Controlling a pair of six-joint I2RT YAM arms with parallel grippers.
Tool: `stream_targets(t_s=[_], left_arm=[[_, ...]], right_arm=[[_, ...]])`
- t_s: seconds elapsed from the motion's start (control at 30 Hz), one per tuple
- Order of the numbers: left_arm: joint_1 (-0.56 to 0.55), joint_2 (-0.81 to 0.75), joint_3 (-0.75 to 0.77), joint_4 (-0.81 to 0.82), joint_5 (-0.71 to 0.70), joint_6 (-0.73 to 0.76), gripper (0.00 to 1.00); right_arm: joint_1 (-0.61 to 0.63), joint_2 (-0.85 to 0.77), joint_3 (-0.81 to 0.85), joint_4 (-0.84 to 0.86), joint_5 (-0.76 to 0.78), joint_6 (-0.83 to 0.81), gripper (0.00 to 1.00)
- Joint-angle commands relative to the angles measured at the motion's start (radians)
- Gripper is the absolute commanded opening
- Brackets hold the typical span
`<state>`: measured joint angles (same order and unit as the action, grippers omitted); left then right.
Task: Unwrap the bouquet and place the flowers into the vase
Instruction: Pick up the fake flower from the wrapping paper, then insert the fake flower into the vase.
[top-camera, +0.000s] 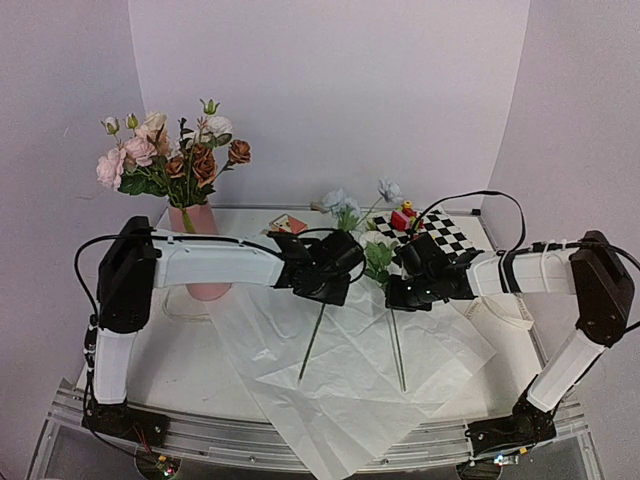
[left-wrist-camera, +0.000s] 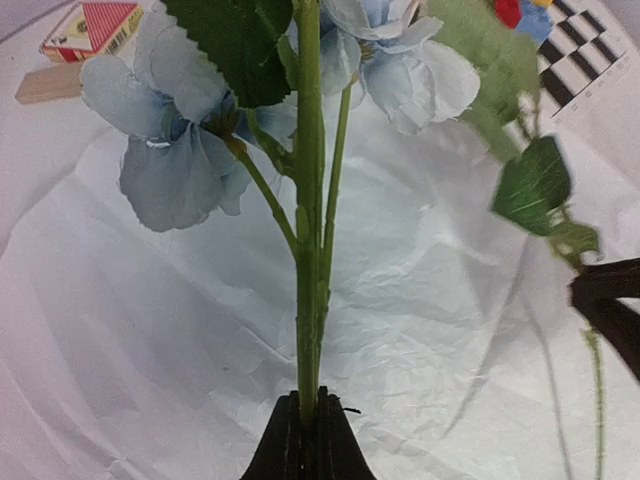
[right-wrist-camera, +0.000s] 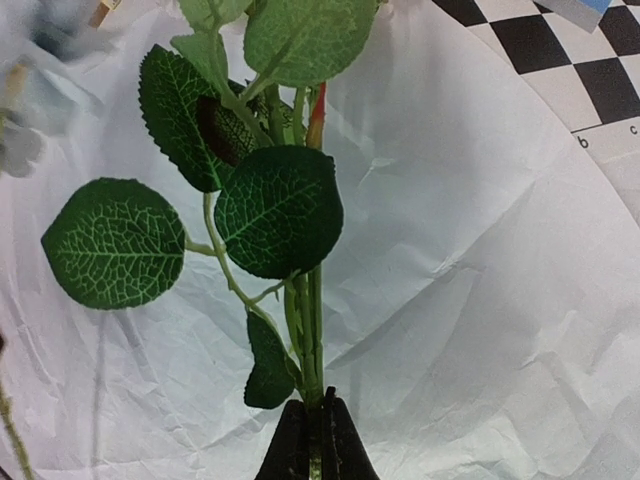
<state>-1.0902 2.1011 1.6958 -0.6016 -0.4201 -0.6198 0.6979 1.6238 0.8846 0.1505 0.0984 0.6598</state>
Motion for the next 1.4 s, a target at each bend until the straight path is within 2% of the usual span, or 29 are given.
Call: stream_targets(t_s=[0.0,0.17,0.33,0.6,0.87,1.03,1.17,1.37], left_arm=[[-0.004,-0.141,-0.003,0.007,-0.022,-0.004,0.00],[-0.004,-0.248,-0.089,0.013,-0.032,-0.045,0.00],[-0.004,-0.449,-0.219,0.085,-0.009,-0.028,0.00],[-0.004,-0.815,-0.388,0.223,0.067,0.085,0.00],[-0.004,-1.045,-0.395,0.249,0.009,0.250,0.00],[-0.004,-1.115,-0.374,0.264,-0.112,0.408,0.00],[-0.004,-1.133,-0.389,0.311,-0.331,0.594,0.00],[-0.001,-1.164,-0.468,0.582,-0.478,0.871,0.00]], right_arm=[[-0.004,-0.003,-0.021,-0.010,0.036,0.029,0.00],[-0.012,-0.006,-0.030,-0.011,0.031,0.040,0.01],[-0.012,-0.032,-0.045,0.000,0.012,0.019,0.02],[-0.012,-0.054,-0.055,0.009,0.003,-0.002,0.02],[-0.012,-0.049,-0.054,0.027,-0.024,0.002,0.02],[-0.012,-0.045,-0.044,0.029,-0.029,-0.003,0.01],[-0.012,-0.046,-0.038,0.029,-0.032,-0.005,0.01],[-0.012,-0.048,-0.033,0.029,-0.030,-0.010,0.01]])
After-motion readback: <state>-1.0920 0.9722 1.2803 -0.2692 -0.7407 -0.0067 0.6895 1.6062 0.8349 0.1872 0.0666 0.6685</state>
